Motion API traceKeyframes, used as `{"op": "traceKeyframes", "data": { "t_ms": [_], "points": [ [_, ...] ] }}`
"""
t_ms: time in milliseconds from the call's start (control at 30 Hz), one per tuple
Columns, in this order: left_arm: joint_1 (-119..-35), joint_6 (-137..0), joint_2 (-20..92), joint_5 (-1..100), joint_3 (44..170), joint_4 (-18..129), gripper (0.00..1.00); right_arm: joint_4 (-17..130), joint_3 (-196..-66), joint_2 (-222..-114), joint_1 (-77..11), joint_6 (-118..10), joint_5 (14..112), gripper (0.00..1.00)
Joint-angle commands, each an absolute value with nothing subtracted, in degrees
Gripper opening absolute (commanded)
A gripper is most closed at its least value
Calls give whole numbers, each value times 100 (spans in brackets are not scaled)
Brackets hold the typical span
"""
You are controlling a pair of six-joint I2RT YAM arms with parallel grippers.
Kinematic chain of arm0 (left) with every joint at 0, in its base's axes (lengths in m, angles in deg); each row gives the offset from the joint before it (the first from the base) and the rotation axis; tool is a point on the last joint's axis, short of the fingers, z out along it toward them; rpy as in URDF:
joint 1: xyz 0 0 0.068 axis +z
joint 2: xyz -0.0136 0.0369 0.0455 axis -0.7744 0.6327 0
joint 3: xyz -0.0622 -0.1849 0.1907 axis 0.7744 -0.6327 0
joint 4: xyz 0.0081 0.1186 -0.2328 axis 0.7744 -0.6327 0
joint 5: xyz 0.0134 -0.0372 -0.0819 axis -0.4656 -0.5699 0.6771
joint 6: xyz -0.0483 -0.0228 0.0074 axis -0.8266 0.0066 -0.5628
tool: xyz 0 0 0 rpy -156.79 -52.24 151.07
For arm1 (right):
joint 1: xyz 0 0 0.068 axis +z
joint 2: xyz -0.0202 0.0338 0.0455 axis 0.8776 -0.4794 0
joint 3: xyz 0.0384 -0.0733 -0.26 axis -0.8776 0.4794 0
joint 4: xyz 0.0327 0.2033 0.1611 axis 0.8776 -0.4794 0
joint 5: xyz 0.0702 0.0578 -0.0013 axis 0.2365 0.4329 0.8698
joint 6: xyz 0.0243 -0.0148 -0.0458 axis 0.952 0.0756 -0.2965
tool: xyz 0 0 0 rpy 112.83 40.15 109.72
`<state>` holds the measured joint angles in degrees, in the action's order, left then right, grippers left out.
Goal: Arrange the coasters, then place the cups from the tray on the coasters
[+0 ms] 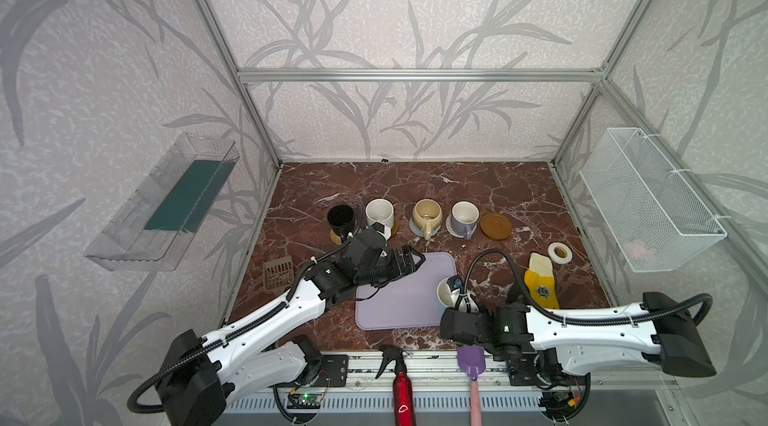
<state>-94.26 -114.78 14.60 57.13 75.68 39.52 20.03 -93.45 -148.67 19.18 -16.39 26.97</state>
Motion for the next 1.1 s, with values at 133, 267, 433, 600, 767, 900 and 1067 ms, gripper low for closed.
{"op": "traceKeyframes", "data": {
  "t_ms": [133,267,433,600,767,900,1067],
  "points": [
    [-9466,-11624,1443,5629,7351,4165,98,2089,-9273,-14933,1889,-1707,2651,42],
    [-9470,-11700,1377,5633,7171,4244,98,2123,-9256,-14993,1888,-1685,2634,37],
    [-9483,-11867,1391,5699,6925,4633,98,2150,-9283,-15082,1887,-1668,2634,32],
    [-9486,-11871,1626,5761,6961,4800,98,2276,-9251,-15135,1871,-1707,2659,28],
    [-9540,-11753,1802,5794,7132,4636,98,2292,-9271,-15186,1870,-1720,2695,23],
    [-9550,-11792,1811,5779,7114,4734,98,2081,-9429,-15166,1869,-1747,2705,22],
    [-9560,-11805,1966,5909,7154,4865,98,2152,-9405,-15033,1866,-1832,2598,15]
  ]
}}
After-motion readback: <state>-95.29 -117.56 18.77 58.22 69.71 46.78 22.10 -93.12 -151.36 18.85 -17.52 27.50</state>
